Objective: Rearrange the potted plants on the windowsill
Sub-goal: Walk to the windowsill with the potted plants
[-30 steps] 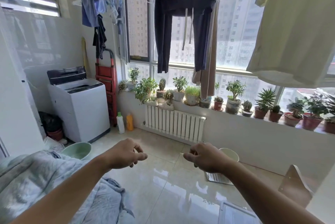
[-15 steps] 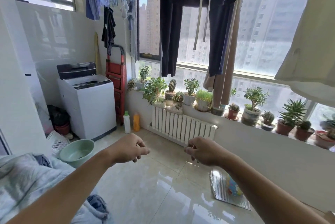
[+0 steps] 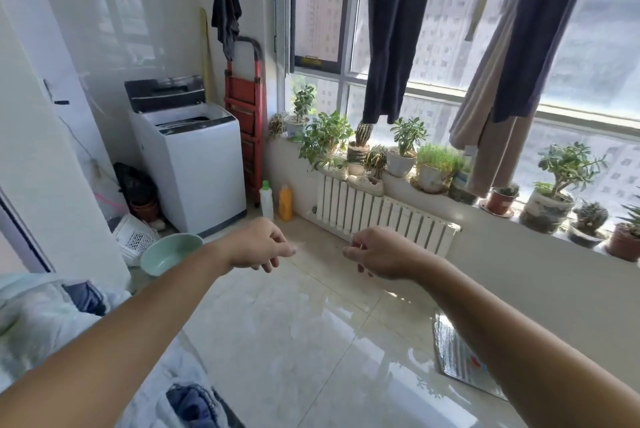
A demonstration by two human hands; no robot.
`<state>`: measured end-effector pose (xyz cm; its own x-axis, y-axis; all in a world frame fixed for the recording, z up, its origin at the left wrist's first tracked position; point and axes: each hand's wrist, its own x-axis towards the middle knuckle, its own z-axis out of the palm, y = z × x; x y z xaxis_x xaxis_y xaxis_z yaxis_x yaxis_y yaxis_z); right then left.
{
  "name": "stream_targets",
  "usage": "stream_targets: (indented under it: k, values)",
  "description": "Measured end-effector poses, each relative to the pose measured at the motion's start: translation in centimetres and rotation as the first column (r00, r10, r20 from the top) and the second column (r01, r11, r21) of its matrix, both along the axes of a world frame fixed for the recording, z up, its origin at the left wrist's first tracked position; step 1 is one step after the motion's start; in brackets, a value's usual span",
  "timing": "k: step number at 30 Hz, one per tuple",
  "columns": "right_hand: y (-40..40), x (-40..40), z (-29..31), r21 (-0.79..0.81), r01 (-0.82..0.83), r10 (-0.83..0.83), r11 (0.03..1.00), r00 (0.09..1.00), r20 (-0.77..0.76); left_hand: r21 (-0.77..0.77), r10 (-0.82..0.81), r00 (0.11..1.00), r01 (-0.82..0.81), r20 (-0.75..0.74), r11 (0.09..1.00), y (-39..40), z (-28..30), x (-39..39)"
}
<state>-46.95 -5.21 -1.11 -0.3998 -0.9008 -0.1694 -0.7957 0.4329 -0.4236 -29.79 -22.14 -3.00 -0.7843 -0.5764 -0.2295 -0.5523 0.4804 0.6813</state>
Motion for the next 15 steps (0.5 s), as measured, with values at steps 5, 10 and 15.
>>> stream_targets:
  k: [5, 10, 15]
  values:
    - [-8.2, -2.6, -0.2, -0.050, 0.002, -0.002, 0.999, 1.000, -0.010, -0.008, 0.031, 0.999, -0.031, -0.015, 0.999, -7.8, 0.1, -2.5]
    - [-14.6, -5.0, -1.2, -0.011, -0.002, 0.002, 1.000, 1.000, 0.003, -0.005, 0.032, 0.999, -0.032, -0.008, 0.999, -14.2, -0.8, -4.7]
    - [-20.4, -6.7, -1.6, -0.003, -0.028, 0.028, 1.000, 0.999, 0.026, -0.022, 0.063, 0.998, -0.063, 0.013, 0.998, -19.9, -1.4, -5.9]
